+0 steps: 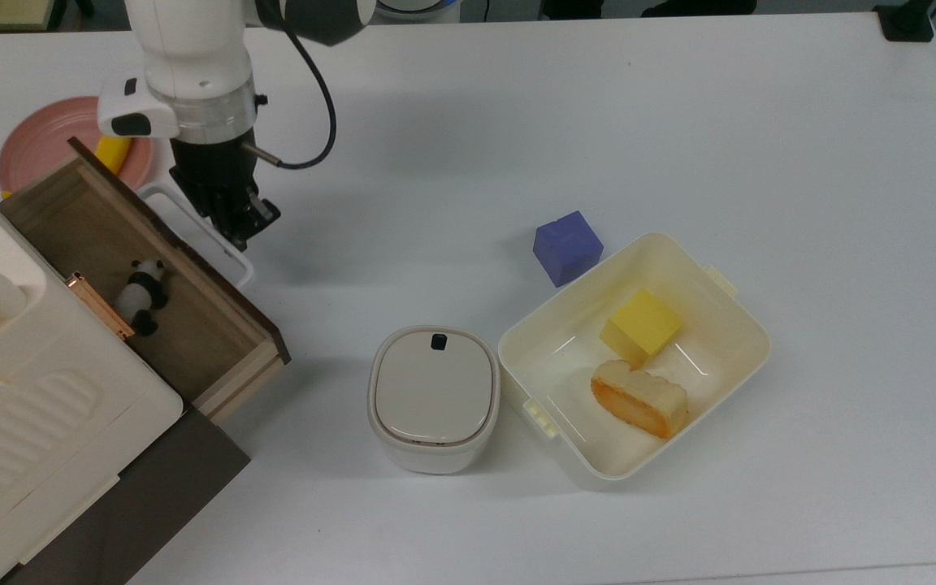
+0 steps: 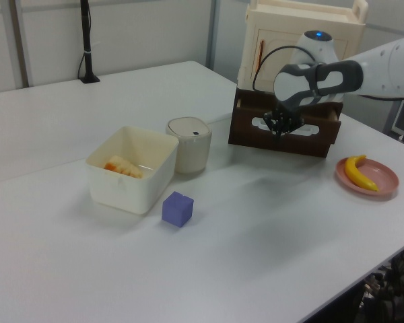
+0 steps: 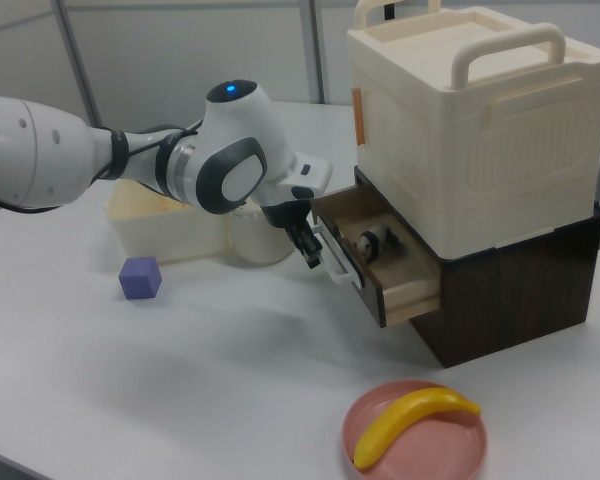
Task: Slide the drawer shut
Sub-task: 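Push the drawer front with the gripper into the wooden cabinet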
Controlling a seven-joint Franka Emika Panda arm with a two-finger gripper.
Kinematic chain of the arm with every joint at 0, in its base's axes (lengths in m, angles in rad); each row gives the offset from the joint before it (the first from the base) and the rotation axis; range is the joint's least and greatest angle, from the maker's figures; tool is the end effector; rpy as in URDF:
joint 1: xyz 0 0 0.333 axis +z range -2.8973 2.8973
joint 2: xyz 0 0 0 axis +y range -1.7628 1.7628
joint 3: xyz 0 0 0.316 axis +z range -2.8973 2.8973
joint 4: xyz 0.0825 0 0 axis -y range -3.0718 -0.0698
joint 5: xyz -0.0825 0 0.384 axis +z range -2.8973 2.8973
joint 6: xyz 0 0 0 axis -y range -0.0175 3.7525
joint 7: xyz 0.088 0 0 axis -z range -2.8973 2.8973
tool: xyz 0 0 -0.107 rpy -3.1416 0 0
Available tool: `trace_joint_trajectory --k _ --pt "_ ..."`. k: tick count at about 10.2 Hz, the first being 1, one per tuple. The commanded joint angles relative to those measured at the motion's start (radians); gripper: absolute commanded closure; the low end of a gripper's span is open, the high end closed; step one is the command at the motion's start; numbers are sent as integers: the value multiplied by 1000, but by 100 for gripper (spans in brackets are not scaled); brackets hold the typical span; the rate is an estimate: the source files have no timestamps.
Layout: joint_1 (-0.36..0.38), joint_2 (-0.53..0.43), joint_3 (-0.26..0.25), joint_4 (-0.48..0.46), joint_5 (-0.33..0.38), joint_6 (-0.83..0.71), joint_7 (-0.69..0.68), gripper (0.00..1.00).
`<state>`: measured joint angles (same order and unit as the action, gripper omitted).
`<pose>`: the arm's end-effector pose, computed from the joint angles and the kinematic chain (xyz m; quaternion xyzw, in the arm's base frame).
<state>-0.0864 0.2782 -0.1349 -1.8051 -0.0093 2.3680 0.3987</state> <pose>0.6409 -0.1375 0.4213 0.9447 -0.2942 0.1444 0.0089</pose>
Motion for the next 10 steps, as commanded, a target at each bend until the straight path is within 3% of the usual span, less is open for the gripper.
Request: trace_joint_trajectory --k 1,4,7,8,10 --pt "-7 77 -43 65 8 160 70 100" --pt "-35 140 -64 159 8 278 81 100" --pt "-52 154 -66 178 2 324 69 100" --pt "-41 118 -64 152 -1 303 22 100" --pt "3 73 -37 131 0 82 -38 100"
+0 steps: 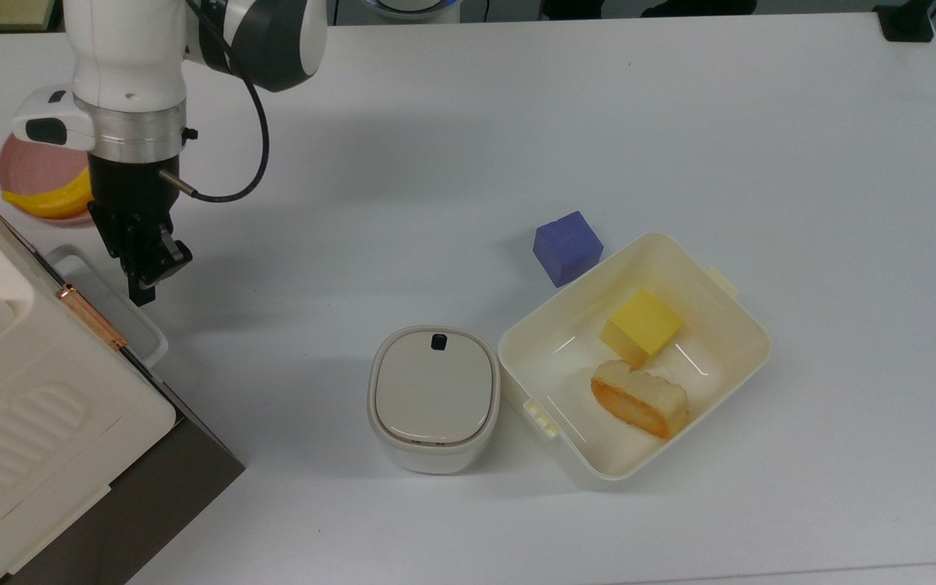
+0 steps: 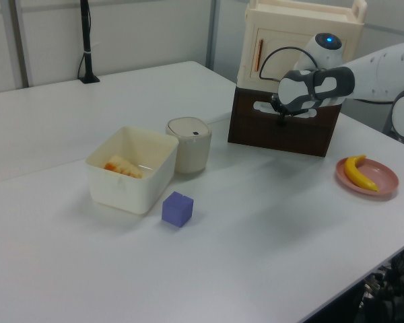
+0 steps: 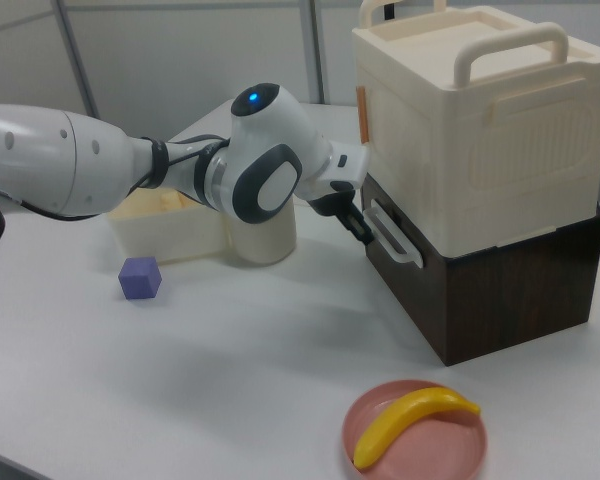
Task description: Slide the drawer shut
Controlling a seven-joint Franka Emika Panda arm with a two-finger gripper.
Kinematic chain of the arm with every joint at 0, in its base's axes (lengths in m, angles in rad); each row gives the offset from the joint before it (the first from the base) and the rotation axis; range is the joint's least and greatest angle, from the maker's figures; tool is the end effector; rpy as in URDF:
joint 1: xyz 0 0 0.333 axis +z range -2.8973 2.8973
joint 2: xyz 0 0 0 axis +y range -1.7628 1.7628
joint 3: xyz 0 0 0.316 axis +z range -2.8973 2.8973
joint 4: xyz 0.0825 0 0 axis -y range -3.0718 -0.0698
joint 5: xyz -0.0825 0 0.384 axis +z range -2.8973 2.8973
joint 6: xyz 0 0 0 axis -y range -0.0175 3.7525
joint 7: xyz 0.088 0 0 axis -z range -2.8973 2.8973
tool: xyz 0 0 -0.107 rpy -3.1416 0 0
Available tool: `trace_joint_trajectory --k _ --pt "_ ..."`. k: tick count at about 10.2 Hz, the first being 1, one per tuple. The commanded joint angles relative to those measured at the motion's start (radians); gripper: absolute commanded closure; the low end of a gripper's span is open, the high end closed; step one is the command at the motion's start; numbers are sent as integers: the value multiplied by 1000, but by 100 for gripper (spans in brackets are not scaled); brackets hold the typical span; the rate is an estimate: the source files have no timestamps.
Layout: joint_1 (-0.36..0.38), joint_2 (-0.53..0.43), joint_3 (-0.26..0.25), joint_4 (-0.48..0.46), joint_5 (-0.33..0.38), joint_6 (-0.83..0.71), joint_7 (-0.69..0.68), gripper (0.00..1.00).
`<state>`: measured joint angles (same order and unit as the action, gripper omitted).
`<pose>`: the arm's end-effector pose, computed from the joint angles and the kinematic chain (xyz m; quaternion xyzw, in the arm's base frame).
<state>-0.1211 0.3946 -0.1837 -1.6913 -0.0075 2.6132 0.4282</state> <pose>0.6743 -0.1945 0.4314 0.9065 -0.3281 0.2651 0.0184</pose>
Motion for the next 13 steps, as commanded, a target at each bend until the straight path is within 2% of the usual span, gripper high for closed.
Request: trace_joint_trajectory --k 1,3,4,5,6,7,8,9,11,13 --pt "49 -81 44 18 -2 -303 -107 100" --pt "51 -176 128 18 9 -585 -199 100" --pt "51 -221 173 18 14 -692 -244 96" --pt "51 -256 215 18 14 -764 -290 90" --pt "52 -282 240 18 14 -815 -346 78" --pt "52 -307 257 19 15 -843 -420 62" --pt "52 -322 257 24 42 -852 -471 18" --pt "52 -329 250 33 58 -854 -480 0" --pt "57 -338 241 27 58 -854 -464 0" --pt "96 -352 179 28 58 -855 -450 0"
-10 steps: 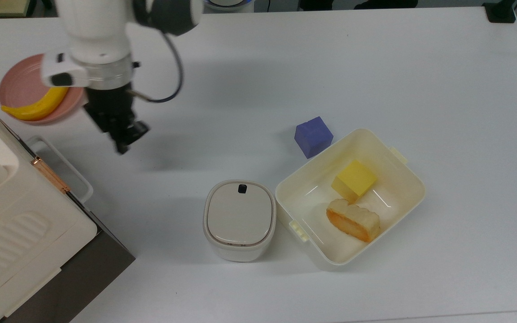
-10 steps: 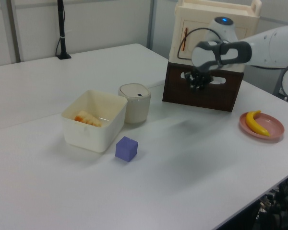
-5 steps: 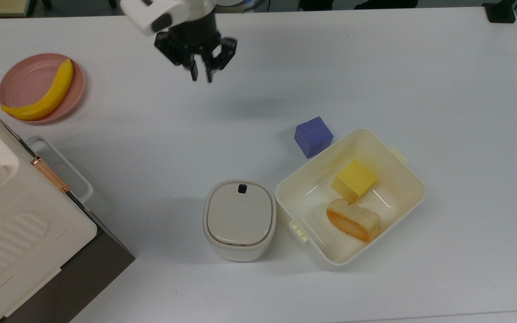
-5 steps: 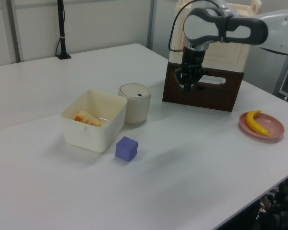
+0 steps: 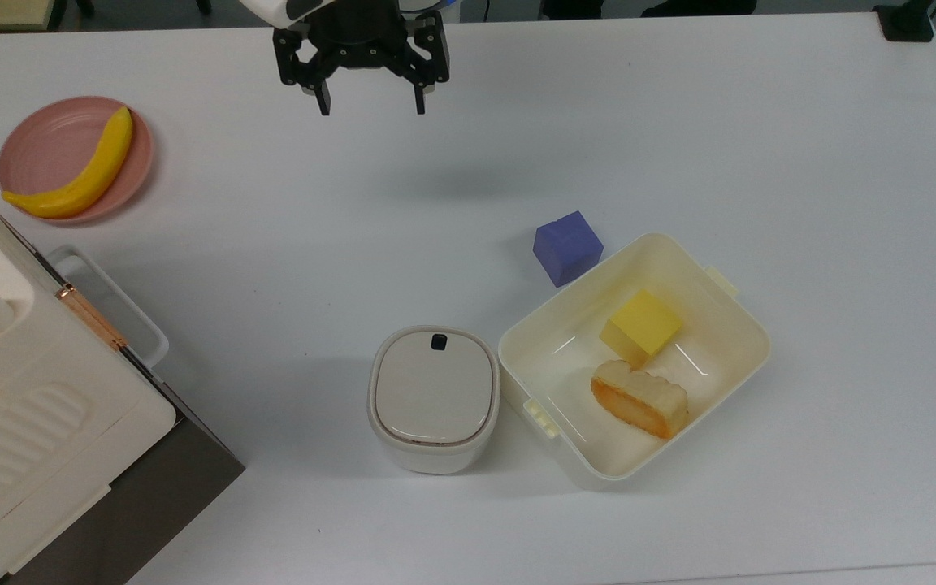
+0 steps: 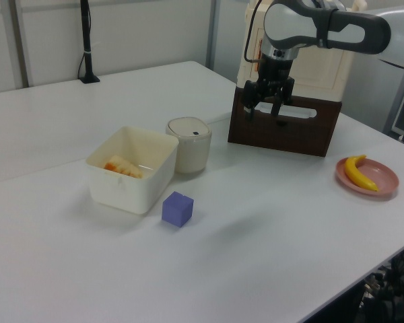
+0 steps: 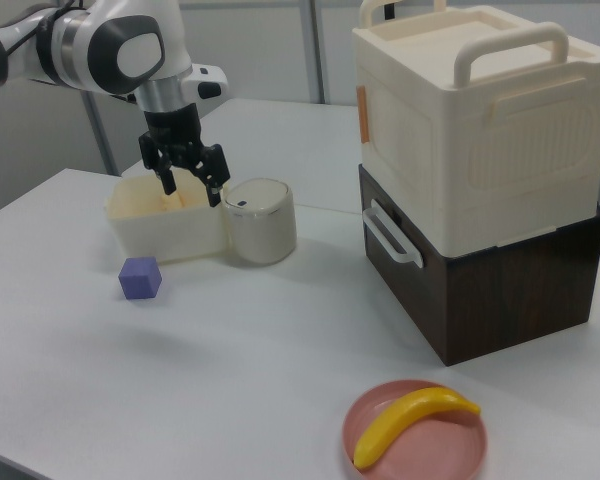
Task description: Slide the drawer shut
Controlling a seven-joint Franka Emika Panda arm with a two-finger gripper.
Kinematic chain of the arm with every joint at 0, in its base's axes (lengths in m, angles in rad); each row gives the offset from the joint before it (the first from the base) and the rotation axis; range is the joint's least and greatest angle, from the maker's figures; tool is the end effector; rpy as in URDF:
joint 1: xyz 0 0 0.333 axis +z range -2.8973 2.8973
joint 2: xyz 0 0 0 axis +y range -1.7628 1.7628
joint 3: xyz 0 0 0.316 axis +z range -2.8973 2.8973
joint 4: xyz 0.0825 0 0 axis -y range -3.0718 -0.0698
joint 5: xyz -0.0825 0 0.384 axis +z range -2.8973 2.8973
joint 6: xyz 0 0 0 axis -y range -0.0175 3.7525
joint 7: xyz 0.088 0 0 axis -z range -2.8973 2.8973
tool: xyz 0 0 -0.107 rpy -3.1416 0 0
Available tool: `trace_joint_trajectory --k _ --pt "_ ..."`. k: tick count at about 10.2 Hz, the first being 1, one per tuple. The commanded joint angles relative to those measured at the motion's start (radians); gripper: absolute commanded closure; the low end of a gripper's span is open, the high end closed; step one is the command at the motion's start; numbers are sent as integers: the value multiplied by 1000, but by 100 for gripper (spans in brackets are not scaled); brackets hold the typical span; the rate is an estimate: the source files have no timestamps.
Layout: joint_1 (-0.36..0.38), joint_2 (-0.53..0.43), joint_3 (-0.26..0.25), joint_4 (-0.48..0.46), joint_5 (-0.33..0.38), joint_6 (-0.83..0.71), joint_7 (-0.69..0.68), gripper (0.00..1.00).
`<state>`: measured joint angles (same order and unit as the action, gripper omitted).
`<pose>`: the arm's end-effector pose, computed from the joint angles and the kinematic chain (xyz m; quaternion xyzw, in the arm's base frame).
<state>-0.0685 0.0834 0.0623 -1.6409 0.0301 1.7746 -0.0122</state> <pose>0.5939 -0.0024 0.5615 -0.9995 -0.0002 -0.0254 0.0172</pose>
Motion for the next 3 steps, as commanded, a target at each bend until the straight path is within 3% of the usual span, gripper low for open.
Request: trace_joint_trajectory --k 1,3 --pt "50 -40 -75 -22 21 -17 -8 0" --pt "53 -40 -75 -22 22 -26 17 0"
